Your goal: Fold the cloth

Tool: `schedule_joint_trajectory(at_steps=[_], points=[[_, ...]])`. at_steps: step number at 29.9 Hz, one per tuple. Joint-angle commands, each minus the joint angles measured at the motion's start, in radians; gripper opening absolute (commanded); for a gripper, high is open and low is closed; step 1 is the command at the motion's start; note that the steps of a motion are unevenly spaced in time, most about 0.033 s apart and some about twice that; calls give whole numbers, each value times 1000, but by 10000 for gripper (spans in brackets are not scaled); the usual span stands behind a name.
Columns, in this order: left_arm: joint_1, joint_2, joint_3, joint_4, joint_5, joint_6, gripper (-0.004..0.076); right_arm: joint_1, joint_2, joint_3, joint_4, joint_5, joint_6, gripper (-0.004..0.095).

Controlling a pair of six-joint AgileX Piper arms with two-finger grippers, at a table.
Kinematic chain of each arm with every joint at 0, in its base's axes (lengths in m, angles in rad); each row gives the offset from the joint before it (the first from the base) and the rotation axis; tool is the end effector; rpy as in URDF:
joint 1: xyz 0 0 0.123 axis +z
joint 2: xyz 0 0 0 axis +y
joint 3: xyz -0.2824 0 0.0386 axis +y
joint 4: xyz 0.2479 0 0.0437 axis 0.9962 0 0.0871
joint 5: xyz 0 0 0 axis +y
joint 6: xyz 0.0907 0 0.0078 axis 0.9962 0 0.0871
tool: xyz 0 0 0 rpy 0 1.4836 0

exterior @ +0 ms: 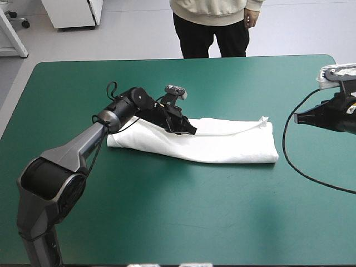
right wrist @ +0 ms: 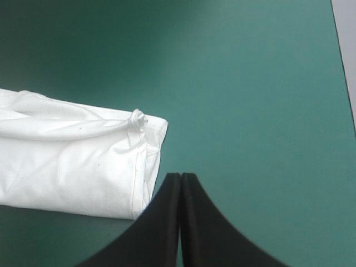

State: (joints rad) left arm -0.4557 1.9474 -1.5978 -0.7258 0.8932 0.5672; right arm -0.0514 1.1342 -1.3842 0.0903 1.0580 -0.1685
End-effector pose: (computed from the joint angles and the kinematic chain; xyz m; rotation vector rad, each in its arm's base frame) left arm 0.3644 -0.2311 0.2615 0.8551 2.4368 -0.8488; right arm 0.2132 -0.0038 0.4390 -0.1239 2.2838 -0.0013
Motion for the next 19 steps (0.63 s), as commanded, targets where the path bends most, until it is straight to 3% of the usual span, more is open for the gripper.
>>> schedule_joint_trajectory(at_steps=[1, 9, 11, 13, 17, 19], points=[[-12, 16, -19, -64, -42, 15, -9, -7, -18, 35, 8, -79, -1, -17], [-12, 101, -17, -58, -42, 4, -9, -7, -15, 224, 111, -192, -12, -9], [-12, 101, -17, -60, -42, 4, -9, -7, -2, 265, 137, -197, -21, 56], [-12, 101, -17, -60, -42, 4, -9, -7, 21, 294, 167, -197, -28, 227], [-12, 101, -17, -60, -35, 4, -9, -7, 96, 314, 257, -217, -68, 687], [-12, 101, -17, -60, -33, 4, -9, -7, 145, 314, 268, -247, -68, 794]])
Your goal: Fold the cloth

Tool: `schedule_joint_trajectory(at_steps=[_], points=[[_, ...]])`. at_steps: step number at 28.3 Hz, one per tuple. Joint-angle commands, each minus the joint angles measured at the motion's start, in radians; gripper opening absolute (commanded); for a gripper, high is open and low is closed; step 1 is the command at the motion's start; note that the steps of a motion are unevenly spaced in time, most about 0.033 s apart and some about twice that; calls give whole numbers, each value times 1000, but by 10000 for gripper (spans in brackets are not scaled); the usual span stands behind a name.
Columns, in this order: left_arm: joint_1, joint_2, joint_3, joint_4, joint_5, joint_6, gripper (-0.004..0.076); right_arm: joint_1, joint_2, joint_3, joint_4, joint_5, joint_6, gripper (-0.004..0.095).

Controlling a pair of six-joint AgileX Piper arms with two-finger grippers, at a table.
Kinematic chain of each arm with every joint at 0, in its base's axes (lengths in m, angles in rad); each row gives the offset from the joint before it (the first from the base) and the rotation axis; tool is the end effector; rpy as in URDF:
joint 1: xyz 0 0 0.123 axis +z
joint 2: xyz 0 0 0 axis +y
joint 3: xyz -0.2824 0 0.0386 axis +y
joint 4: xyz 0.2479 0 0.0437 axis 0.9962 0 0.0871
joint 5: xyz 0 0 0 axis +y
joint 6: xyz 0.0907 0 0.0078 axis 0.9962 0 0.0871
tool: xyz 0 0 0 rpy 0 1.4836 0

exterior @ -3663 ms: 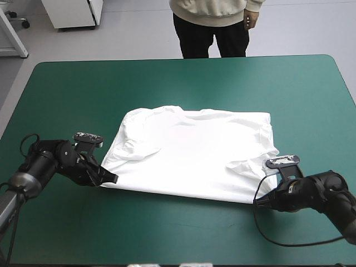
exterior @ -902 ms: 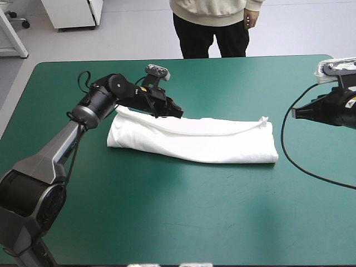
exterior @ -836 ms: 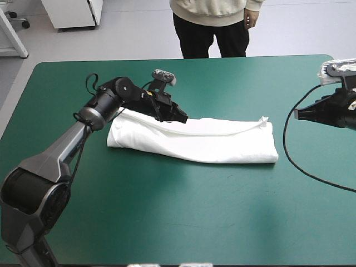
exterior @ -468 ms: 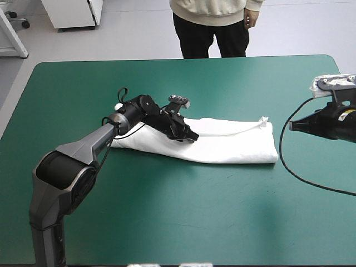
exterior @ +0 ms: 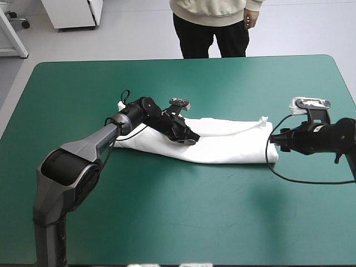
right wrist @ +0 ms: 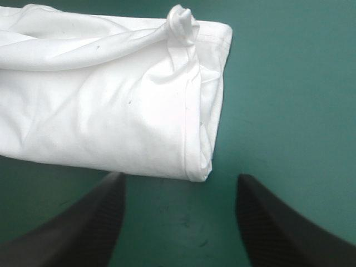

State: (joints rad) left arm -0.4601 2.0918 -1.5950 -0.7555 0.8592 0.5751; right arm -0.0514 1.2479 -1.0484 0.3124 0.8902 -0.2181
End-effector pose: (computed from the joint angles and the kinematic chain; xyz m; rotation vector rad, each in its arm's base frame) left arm 0.3797 -0.2410 0.1993 0.8133 2.5622 -0.8692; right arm 0.2487 0.0090 0.3234 -0.0508 2.5295 0.2796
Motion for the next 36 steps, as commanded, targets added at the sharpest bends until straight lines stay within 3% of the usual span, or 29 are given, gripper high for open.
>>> schedule_joint_trajectory(at_steps=[1, 6, 15, 18, 22, 25, 30, 36], points=[[-7, -43, -20, -31, 1, -4, -9, -7, 58, -22, 47, -96, -18, 800], [-7, -43, -20, -29, 1, -4, -9, -7, 185, -22, 113, -146, -79, 712], [-7, -43, -20, -27, -1, 4, -9, -7, 390, -22, 164, -226, -133, 681], [-7, -43, -20, -27, -3, 2, -9, -7, 443, -22, 225, -212, -197, 594], [-7, -43, -20, -27, -6, -1, -9, -7, 487, -22, 297, -170, -285, 326], [-7, -43, -20, -27, -7, -1, -9, -7, 497, -22, 318, -132, -337, -9], [-7, -43, -20, -27, -19, -1, -9, -7, 478, -24, 322, -128, -353, -15], [-7, -43, -29, -33, -42, -6, -9, -7, 316, -62, 345, -105, -360, -15]])
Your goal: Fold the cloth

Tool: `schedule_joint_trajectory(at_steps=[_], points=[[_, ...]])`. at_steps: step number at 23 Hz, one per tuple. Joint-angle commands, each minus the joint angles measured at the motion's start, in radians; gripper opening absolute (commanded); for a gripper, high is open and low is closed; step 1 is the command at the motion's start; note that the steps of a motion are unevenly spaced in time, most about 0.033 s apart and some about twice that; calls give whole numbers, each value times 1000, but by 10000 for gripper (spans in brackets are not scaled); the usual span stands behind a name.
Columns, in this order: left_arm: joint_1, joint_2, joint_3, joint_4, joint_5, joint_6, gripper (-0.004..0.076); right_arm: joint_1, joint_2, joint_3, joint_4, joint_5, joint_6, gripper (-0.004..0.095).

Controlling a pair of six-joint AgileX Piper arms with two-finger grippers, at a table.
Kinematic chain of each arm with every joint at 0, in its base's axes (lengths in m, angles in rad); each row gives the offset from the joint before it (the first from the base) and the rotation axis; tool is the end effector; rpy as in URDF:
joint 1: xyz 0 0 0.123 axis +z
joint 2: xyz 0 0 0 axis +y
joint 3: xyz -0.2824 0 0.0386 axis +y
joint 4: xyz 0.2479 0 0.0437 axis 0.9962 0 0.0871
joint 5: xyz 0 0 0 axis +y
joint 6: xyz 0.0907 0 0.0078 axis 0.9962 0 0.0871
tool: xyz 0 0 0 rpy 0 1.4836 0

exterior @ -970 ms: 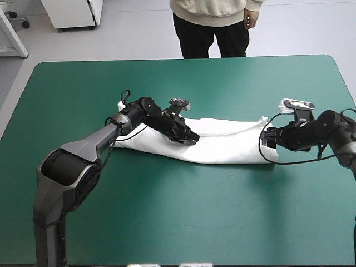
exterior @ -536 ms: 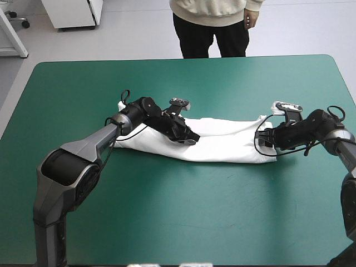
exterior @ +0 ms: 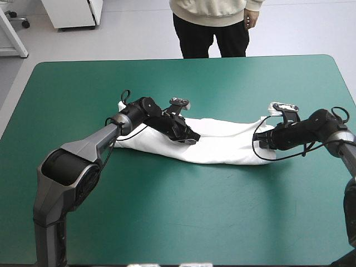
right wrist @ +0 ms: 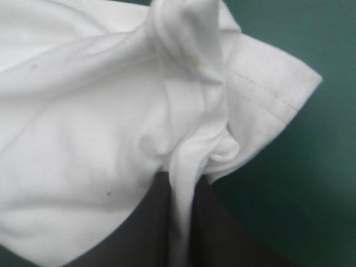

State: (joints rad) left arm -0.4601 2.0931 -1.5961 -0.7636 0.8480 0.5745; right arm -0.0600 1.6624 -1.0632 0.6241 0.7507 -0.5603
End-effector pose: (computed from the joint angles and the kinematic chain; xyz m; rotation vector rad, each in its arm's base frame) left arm 0.3809 -0.2415 0.1995 0.7977 2.5553 -0.8721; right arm 0.3284 0.0167 0.2204 -0.1361 2.6601 0.5145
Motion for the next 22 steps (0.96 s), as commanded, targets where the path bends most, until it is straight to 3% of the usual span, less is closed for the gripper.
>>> schedule_joint_trajectory(at_steps=[1, 5, 7, 11, 15, 22], points=[[-7, -53, -28, -20, -54, -5, -9, 2, -122, -79, 70, 77, -35, -15], [11, -133, -46, 10, -87, -5, -9, 27, -128, -153, 106, 140, -39, -15], [52, -224, -84, 88, -52, -26, -9, 80, -128, -208, 104, 145, -18, -15], [214, -457, -142, 296, 80, -142, -9, 287, -111, -349, 17, 108, 100, -12], [354, -639, -143, 318, 217, -144, -9, 486, 21, -558, -84, 104, 219, -12], [381, -742, -143, 318, 346, -138, -9, 640, 290, -936, -119, 135, 302, -12]])
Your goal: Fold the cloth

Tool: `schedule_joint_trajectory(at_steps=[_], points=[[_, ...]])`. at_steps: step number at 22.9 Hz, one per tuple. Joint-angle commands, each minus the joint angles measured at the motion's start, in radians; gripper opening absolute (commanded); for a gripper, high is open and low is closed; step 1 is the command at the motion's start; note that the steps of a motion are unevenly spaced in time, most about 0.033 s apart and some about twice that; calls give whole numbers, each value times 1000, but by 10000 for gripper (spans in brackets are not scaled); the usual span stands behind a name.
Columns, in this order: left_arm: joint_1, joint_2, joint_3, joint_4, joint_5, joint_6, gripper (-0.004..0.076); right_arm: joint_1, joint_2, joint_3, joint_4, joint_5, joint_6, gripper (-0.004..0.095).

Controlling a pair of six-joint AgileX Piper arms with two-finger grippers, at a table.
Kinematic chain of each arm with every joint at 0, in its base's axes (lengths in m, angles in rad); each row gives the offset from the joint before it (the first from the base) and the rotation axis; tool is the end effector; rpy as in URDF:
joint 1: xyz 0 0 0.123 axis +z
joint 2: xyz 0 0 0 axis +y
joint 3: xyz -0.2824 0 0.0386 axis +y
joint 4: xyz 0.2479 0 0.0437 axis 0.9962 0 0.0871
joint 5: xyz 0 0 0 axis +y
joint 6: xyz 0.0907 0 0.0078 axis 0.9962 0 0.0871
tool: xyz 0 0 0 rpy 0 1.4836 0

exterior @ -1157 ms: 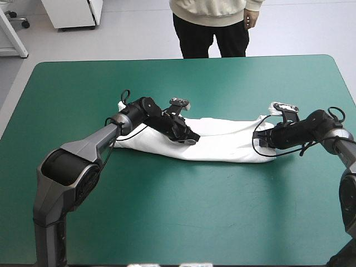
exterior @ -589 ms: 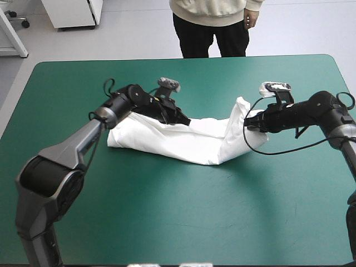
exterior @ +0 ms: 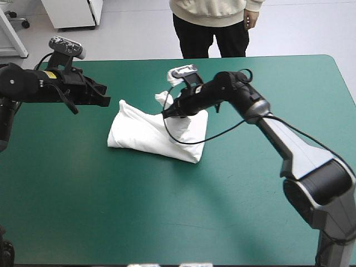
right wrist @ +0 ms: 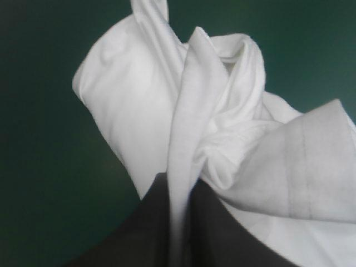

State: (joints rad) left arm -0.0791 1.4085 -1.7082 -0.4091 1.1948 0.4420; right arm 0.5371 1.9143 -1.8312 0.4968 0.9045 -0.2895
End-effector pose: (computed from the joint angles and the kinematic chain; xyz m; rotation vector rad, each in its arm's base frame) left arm 0.2731 -0.0555 0.4634 0.5963 2.2257 -0.3398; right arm 0.3593 0.2537 0.3361 -0.7864 2.3247 0.7214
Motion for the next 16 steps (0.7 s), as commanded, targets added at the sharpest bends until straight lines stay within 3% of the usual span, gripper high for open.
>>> schedule_joint_trajectory(at_steps=[1, 8, 11, 13, 15, 16], points=[[1, -64, -31, -30, 3, -5, -9, 61, 86, -239, -4, -4, 45, -12], [1, -81, -31, 54, 14, -38, -9, 139, 425, -766, -60, 148, 157, -13], [1, -81, -31, 54, 14, -38, -9, 155, 522, -892, -38, 225, 156, -12], [1, -79, -31, 54, 8, -38, -9, 175, 543, -897, -20, 227, 113, 48], [1, -75, -31, 50, 7, -38, -9, 193, 544, -897, 16, 220, 63, 232], [1, -75, -31, 51, 7, -38, -9, 200, 544, -897, 34, 210, 33, 430]])
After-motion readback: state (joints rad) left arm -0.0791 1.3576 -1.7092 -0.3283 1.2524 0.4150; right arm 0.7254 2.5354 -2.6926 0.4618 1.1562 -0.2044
